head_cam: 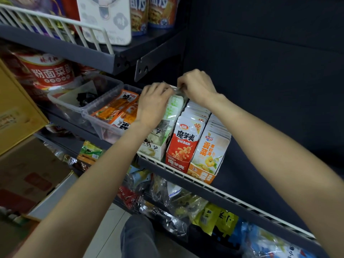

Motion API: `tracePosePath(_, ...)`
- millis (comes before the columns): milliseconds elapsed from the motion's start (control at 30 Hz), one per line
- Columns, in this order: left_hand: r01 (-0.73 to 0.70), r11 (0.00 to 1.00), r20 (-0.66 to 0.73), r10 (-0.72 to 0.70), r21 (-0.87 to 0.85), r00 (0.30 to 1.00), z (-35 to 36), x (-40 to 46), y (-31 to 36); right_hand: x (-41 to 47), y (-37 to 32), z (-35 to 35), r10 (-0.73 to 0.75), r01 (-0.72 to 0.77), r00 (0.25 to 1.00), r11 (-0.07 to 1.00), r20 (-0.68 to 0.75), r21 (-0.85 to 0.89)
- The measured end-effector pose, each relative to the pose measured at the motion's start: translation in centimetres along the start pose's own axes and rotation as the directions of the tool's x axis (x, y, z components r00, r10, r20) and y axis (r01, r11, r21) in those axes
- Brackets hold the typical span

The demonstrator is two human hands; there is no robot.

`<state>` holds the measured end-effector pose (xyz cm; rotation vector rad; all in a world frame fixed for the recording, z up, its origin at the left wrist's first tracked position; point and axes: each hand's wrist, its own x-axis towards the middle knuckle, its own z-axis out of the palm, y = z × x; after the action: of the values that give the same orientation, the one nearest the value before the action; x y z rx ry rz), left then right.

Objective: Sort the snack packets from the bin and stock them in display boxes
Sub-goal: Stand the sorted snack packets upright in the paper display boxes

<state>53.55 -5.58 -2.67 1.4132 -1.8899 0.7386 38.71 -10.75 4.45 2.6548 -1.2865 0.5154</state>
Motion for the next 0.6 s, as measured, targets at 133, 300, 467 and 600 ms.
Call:
tracePosePath(133,0.002,1.000,-0.088,-0.002,0.004,0.996,0.1,-0.6,0.0,0.4,-0.9,-0.4,-0.026,0.028,0.999,0.998,0.037,-0.062)
tracePosePath(300,0.035,0.999,-0.100,-0.033,0.021,0.994,-0.1,-1.5,0.1,-0.1,0.3,-1.0,0.025,-0.026,0.999,0.999,0.024,0.047)
tracePosePath(467,0.040,0.999,-0.054,-0.040,-0.009,0.998,-0.4,-1.1,0.5,-0.2,-0.6,0.1,0.018,-0.016,0.998,0.999,0.062,-0.033)
tracePosePath(600,0.052,0.999,-0.033,-0.052,0.002,0.998,-0.4,-1.1,0.3,-0.1,-0.5,0.4,0.079,-0.084,0.996,0.991,0.051,0.105)
